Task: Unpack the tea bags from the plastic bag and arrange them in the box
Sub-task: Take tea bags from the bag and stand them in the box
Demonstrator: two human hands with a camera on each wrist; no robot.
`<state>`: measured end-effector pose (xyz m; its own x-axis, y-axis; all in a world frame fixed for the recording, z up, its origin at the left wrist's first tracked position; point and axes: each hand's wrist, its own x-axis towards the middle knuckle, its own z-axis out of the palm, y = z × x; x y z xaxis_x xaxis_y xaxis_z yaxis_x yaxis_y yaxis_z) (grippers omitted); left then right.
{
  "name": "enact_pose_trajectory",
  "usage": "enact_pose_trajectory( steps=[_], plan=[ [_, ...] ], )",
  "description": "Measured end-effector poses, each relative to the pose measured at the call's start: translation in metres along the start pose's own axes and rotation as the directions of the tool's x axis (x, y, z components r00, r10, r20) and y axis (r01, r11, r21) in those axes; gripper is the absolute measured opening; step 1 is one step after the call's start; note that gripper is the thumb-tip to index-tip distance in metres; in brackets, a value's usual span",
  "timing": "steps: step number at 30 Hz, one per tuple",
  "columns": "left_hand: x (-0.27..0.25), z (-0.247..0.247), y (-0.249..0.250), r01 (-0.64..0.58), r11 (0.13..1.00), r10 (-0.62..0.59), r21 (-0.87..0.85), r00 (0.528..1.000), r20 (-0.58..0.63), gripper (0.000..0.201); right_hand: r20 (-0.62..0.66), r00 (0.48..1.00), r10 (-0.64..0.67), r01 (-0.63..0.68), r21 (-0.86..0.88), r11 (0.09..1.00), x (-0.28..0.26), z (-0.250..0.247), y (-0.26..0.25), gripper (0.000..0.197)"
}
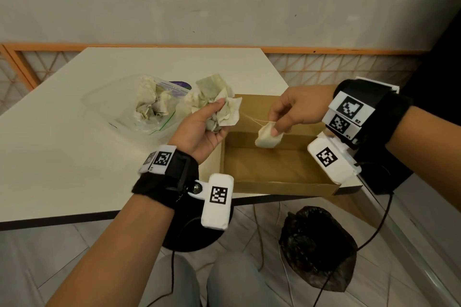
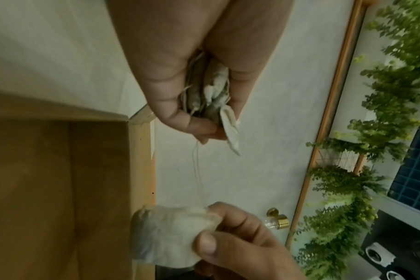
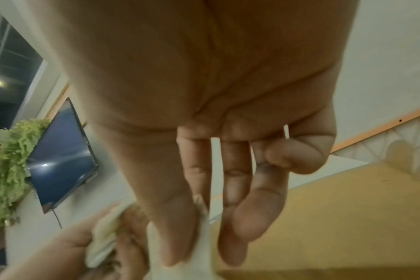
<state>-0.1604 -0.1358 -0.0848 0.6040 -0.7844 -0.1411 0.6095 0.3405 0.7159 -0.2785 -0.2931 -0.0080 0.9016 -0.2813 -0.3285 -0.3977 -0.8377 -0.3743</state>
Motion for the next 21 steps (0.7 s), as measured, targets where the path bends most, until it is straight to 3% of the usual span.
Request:
enact_pose_trajectory(
  steps=[4,8,11,15,19,21],
  plan=[
    [0.005,0.013,-0.011,0.105,0.981,-0.111,0.161,0.993,0.027,0.021,-0.101,0.985,-0.137,0.149,0.127,0.981,-0.009,-0.004,-0.011,0.006],
    [0.001,0.016,-0.019,0.181,0.903,-0.196,0.389,0.981,-0.001,0.02,-0.167,0.955,-0.244,0.289,0.356,0.888,-0.017,-0.013,-0.018,0.035],
    [-0.001,0.008,-0.011,0.224,0.847,-0.235,0.482,0.971,-0.037,0.025,-0.206,0.946,-0.249,0.319,0.469,0.824,-0.019,-0.019,-0.013,0.029],
    [-0.005,-0.006,0.005,0.11,0.877,-0.097,0.467,0.994,-0.05,0.02,-0.234,0.953,-0.192,0.285,0.482,0.829,-0.02,-0.022,-0.008,0.012],
    [-0.009,-0.027,0.009,-0.059,0.952,0.092,0.3,0.991,-0.098,0.023,-0.159,0.979,-0.125,0.163,0.256,0.953,-0.011,-0.013,-0.006,0.007],
    [-0.012,-0.037,0.003,-0.092,0.972,0.122,0.218,0.984,-0.128,0.02,-0.097,0.991,-0.092,0.107,0.152,0.983,-0.003,-0.003,-0.005,0.003]
  ],
)
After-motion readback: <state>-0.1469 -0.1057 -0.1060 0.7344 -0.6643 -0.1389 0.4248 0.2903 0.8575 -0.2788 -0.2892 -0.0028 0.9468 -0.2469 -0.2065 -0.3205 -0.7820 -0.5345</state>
